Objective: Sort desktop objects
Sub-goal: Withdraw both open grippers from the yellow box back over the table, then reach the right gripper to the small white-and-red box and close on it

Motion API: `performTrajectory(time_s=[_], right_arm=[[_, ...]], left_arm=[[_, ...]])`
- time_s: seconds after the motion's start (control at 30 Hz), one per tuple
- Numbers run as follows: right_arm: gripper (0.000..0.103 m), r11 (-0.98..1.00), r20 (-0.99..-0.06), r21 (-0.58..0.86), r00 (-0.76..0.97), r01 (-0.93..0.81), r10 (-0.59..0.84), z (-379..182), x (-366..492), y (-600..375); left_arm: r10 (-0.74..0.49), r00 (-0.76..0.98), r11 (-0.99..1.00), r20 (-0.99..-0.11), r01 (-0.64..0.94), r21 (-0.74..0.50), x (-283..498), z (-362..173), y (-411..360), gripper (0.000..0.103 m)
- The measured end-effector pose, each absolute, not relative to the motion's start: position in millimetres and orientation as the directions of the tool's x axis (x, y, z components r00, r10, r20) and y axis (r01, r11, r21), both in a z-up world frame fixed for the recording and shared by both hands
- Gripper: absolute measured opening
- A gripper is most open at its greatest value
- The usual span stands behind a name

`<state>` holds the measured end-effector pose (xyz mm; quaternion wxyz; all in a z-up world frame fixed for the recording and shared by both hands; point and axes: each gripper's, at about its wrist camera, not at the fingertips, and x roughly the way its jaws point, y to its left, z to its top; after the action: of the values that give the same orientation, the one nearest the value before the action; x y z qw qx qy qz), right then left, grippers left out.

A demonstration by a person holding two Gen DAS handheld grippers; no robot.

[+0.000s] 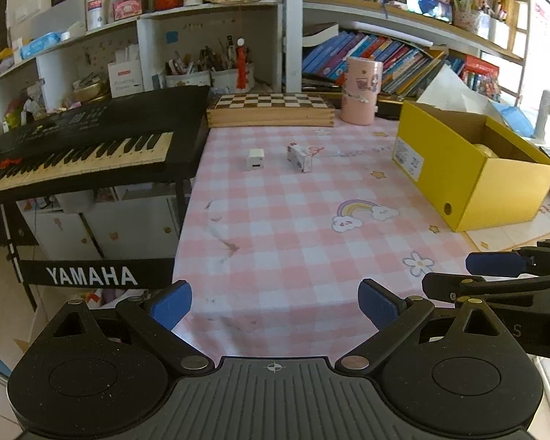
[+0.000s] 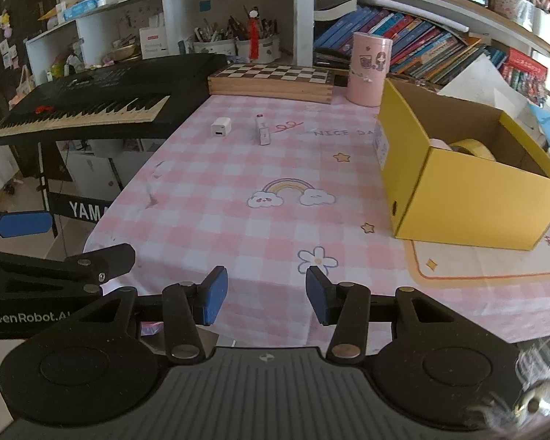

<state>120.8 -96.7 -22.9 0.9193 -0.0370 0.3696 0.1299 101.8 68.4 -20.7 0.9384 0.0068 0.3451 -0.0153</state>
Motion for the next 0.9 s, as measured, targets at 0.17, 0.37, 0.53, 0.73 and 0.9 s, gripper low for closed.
performTrajectory(time_s=[0.17,0.37,0.53,0.73,0.9], right_arm=[[0.045,0.956,-0.694,0.034,0.682,-0.29,0.231,-28.2,146.3,-95.7],[0.045,0.949,-0.697,0.048,0.67,-0.31,0.254,-29.7,188.4,-96.4],[0.045,0.944,-0.703,0.055,0.659,-0.325,0.268,-30.6,225.3,-97.9],[0.045,0.939,-0.704,0.048,0.655,-0.34,0.274,-31.3,270.4,-98.0],[0.045,0.93,-0.694,0.046,0.658,-0.365,0.292,-29.8,307.4,-89.8]], left_arm=[[-0.002,0.758,1.0,-0.652,0.012,0.011,126.9,-23.6,68.0,0.099],[0.039,0.755,0.999,-0.655,-0.033,0.021,162.8,-23.9,69.2,0.098],[0.069,0.749,0.997,-0.659,-0.068,0.027,189.9,-25.1,67.3,0.098],[0.117,0.737,0.992,-0.666,-0.125,0.037,218.1,-26.2,67.8,0.098],[0.155,0.733,0.985,-0.663,-0.163,0.05,238.2,-25.2,70.8,0.098]])
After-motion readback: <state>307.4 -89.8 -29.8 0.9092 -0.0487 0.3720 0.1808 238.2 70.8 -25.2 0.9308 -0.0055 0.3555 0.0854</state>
